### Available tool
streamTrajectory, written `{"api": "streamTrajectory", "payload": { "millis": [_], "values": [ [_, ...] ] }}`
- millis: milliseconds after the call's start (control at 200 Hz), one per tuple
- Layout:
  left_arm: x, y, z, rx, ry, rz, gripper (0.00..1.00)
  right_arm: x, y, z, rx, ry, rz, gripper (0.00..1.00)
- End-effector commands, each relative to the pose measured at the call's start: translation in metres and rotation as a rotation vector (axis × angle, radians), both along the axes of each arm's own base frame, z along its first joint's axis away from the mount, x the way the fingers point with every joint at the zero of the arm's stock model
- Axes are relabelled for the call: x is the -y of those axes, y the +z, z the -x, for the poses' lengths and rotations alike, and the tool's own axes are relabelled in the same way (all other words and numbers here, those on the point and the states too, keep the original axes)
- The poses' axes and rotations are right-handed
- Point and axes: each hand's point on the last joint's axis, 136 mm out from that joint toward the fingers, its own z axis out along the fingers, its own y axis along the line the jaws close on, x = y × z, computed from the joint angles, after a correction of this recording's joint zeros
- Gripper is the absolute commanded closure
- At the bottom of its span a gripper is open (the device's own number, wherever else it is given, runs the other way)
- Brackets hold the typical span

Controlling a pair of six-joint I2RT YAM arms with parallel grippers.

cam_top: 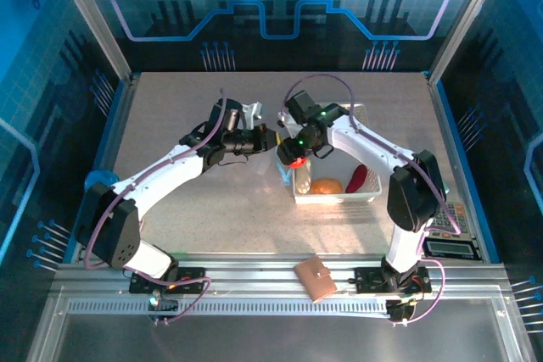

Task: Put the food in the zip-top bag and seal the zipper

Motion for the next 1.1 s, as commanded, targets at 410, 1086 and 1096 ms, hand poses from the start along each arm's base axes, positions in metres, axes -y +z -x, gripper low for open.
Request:
{"api": "streamTrajectory", "payload": {
  "millis": [410, 1086, 1096],
  "values": [
    [0.007, -0.002, 0.001, -0.026, -0.032, 0.077, 1.00, -0.012, 0.037, 0.003, 0.035, 0.020, -0.132, 0.31],
    [0.007, -0.020, -0.003, -0.052, -0.026, 0.047, 1.00, -0.026, 0.059, 0.017, 0.035, 0.068, -0.258, 0.11],
    [0.007, -0.020, -0.003, -0.052, -0.027, 0.045, 1.00, -0.026, 0.059, 0.016, 0.035, 0.066, -0.258, 0.11]
  ]
}}
